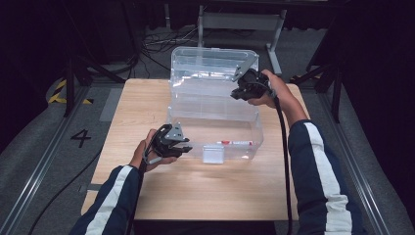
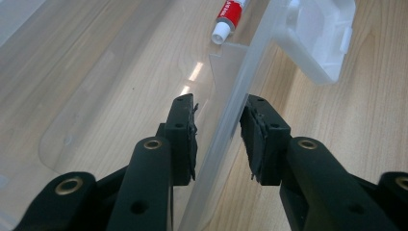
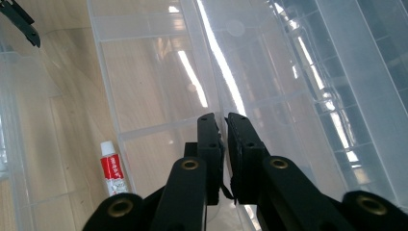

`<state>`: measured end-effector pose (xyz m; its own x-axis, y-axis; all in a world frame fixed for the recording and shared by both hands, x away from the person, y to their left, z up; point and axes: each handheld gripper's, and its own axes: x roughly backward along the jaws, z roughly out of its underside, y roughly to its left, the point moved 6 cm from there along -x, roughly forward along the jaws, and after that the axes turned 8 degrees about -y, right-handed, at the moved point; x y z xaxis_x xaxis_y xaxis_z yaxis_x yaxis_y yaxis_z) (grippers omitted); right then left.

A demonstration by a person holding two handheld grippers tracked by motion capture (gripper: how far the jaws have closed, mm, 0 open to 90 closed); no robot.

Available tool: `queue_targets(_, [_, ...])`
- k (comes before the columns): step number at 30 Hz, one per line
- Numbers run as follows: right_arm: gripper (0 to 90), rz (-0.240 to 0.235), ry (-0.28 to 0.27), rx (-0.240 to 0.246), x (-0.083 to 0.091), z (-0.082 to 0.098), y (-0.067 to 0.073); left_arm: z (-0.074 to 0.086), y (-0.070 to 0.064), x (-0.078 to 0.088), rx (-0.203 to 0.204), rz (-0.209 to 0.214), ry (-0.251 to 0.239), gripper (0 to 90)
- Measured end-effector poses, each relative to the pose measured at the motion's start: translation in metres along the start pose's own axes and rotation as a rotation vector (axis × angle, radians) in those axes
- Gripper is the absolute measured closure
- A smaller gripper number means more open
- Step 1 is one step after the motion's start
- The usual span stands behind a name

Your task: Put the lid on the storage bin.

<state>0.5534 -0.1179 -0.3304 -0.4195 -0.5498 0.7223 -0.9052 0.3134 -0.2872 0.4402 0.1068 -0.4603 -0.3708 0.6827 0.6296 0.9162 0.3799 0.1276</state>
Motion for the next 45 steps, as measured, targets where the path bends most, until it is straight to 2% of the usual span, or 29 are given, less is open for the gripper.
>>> queue_targets(14, [84.9,0.014,-0.018,0.023,0.004,0.001,0.010,0.000,0.000,0.000,0.000,0.000,0.000,66.2])
queue_targets(31, [83.4,0.027,-0.045,0.020,0.009,0.006,0.023,0.000,0.000,0.000,-0.010,-0.003,0.000,66.0])
queue_targets(45, [82.8,0.030,-0.053,0.039,0.011,0.008,0.031,0.001,0.000,0.000,-0.017,-0.007,-0.006,65.7])
